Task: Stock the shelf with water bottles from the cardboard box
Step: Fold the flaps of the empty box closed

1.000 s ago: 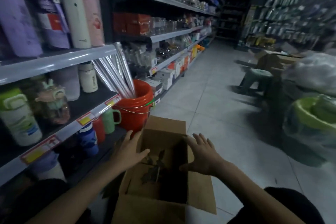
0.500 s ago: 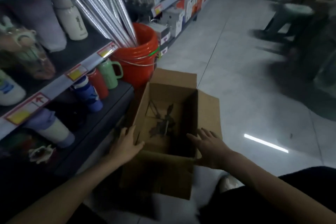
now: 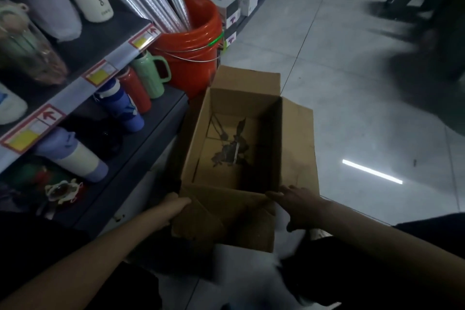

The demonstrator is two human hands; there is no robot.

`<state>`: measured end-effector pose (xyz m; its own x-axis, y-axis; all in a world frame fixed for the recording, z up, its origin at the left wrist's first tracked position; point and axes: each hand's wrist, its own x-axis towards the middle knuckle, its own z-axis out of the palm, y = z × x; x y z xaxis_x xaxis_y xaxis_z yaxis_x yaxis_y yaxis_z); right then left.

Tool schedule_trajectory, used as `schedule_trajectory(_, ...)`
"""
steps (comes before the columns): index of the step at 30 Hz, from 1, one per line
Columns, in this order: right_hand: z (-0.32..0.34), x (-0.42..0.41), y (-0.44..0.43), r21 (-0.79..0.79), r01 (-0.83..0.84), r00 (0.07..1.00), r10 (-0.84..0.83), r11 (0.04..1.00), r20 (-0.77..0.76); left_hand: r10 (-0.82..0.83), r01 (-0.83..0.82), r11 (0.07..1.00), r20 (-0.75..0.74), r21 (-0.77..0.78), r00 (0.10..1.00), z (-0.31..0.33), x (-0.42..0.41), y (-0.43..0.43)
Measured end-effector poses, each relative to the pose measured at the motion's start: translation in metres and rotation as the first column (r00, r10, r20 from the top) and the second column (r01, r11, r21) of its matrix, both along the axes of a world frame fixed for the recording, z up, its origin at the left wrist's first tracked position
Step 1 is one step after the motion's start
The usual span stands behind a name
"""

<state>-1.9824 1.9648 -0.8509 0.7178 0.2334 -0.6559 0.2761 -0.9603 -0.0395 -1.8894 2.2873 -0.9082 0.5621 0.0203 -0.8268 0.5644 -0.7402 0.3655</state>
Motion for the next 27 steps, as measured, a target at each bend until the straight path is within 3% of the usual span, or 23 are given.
schedule_trajectory(8,-0.003,-0.005,0.003,0.087,-0.049,0.997,0.054,0.995,-0.054,0.018,-0.024,0.998,-0.105,-0.053,0.994,-0.001,0.010,0.000)
schedule_trajectory(11,0.004,-0.006,0.011,0.119,0.079,0.979,-0.054,0.990,-0.197,0.070,-0.091,0.988,-0.167,-0.121,0.984,0.003,0.015,0.003)
schedule_trajectory(15,0.020,0.003,0.020,0.160,0.111,0.988,-0.091,0.981,-0.125,0.073,-0.103,0.991,-0.289,-0.091,0.954,0.018,0.015,0.006)
schedule_trajectory(17,0.020,0.008,0.017,0.192,0.205,0.973,-0.178,0.960,-0.149,0.148,-0.205,0.972,-0.377,-0.116,0.914,0.017,0.008,0.010)
schedule_trajectory(19,0.014,0.007,0.004,0.328,0.341,0.935,-0.284,0.881,-0.211,0.232,-0.319,0.937,-0.423,-0.146,0.876,0.013,0.000,0.012)
schedule_trajectory(20,0.010,0.008,-0.002,0.398,0.418,0.907,-0.351,0.817,-0.234,0.277,-0.370,0.915,-0.417,-0.159,0.866,0.008,-0.003,0.014)
schedule_trajectory(24,-0.017,0.008,-0.021,0.287,0.380,0.923,-0.378,0.879,-0.064,0.256,-0.309,0.932,-0.262,-0.189,0.931,0.007,-0.013,0.014)
schedule_trajectory(27,-0.023,0.007,-0.018,0.123,0.250,0.957,-0.264,0.961,0.121,0.200,-0.214,0.970,-0.119,-0.114,0.972,-0.001,-0.015,0.021)
